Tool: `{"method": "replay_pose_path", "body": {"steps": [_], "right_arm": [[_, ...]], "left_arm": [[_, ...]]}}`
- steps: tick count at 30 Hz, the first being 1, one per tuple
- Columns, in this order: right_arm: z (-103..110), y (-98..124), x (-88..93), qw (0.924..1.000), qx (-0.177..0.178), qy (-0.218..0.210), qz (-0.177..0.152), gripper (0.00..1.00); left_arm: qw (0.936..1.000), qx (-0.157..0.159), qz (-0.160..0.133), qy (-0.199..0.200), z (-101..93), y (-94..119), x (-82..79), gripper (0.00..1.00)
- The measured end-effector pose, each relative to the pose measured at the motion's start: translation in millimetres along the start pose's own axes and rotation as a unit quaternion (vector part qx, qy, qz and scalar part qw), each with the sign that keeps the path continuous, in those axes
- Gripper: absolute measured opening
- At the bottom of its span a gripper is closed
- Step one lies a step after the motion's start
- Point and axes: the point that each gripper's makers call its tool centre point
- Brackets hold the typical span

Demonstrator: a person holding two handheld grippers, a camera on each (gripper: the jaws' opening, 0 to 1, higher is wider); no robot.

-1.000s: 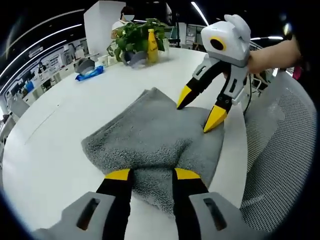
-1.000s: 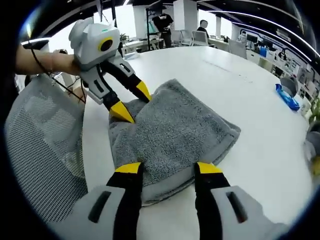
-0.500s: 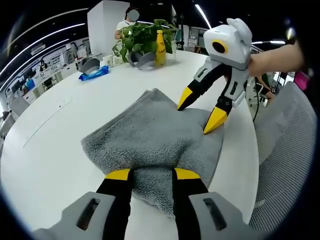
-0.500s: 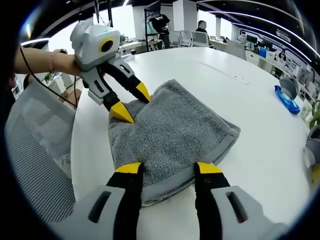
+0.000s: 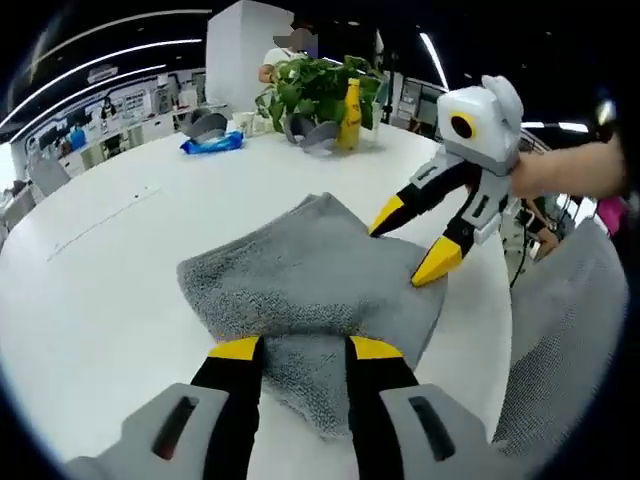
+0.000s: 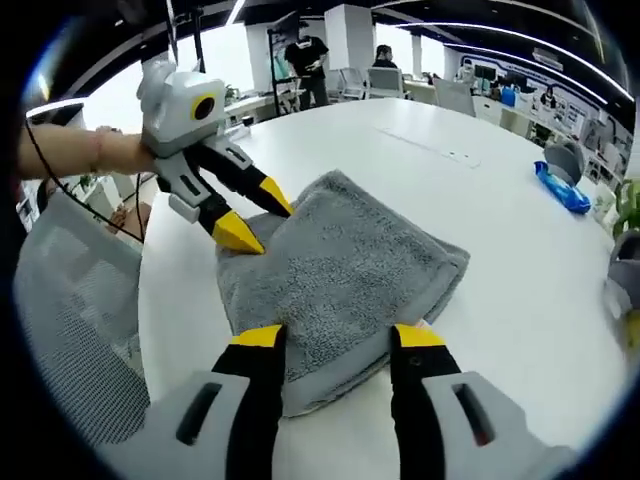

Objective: Fold the towel on the table until its edges align and the towel forms a compact rectangular stack.

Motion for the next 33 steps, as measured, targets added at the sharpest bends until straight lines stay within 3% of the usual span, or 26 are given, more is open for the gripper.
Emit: {"method": "replay_pose_path", "body": {"steps": [1, 3, 4, 6, 9, 11, 14, 15, 17, 20, 25, 27, 28, 30, 33], "right_arm": [[3, 6, -3.3, 1.0, 0.001, 0.003, -0.007, 0.42], [5, 21, -11.1, 0.9991, 0.018, 0.031, -0.025, 0.49], [7, 27, -13.1, 0.9985, 0.025, 0.037, -0.03, 0.55], [9, 40, -18.1, 0.997, 0.046, 0.04, -0.048, 0.69], [23, 66, -23.7, 0.9949, 0.063, 0.037, -0.069, 0.77], [33, 79, -27.7, 0.9938, 0.064, 0.045, -0.08, 0.84], [45, 100, -36.7, 0.9892, 0.075, 0.073, -0.103, 1.0], [47, 106, -36.5, 0.9888, 0.08, 0.075, -0.102, 0.98], [52, 118, -37.4, 0.9886, 0.086, 0.068, -0.103, 0.99], [53, 135, -43.2, 0.9838, 0.108, 0.047, -0.135, 0.99], [53, 156, -41.2, 0.9758, 0.142, 0.038, -0.162, 0.99], [54, 156, -38.0, 0.9755, 0.146, 0.033, -0.161, 0.99], [55, 155, -34.1, 0.977, 0.144, 0.024, -0.155, 0.99], [60, 151, -27.0, 0.9789, 0.14, -0.003, -0.149, 0.99], [61, 149, -26.9, 0.976, 0.149, 0.002, -0.158, 0.96]], "left_arm": [[0.9999, 0.001, -0.001, -0.012, -1.9, 7, -1.5, 0.38], [0.9975, -0.033, -0.03, -0.055, 1.4, 25, -15.9, 0.4], [0.9957, -0.049, -0.05, -0.061, 1.0, 36, -23.9, 0.47], [0.9946, -0.064, -0.071, -0.041, -2.6, 50, -31.3, 0.6], [0.9899, -0.072, -0.12, -0.025, -17.5, 82, -47.2, 0.68], [0.9866, -0.08, -0.141, -0.022, -23.9, 99, -52.9, 0.8], [0.9768, -0.091, -0.193, -0.021, -35.2, 130, -64.4, 0.96], [0.9713, -0.091, -0.219, -0.021, -40.2, 140, -68.4, 1.0], [0.9705, -0.089, -0.223, -0.016, -46.3, 152, -64.1, 0.99], [0.9673, -0.103, -0.232, 0.007, -52.6, 170, -58.0, 0.99], [0.9606, -0.138, -0.241, -0.004, -59.1, 184, -53.6, 0.99], [0.948, -0.147, -0.281, 0.031, -61.8, 188, -63.6, 0.99], [0.9478, -0.147, -0.282, 0.025, -62.8, 189, -64.6, 0.99], [0.9516, -0.159, -0.262, -0.023, -58.8, 188, -62.8, 0.99], [0.9523, -0.151, -0.265, 0.002, -59.0, 185, -61.8, 0.99]]}}
Point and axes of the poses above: the point that each gripper's makers call its tool centre point, and the gripper's own axes: y roughly backward along the fingers, z roughly to its left, x roughly out of its underside, and after that the axes turned 12 degrees about -z, right-handed
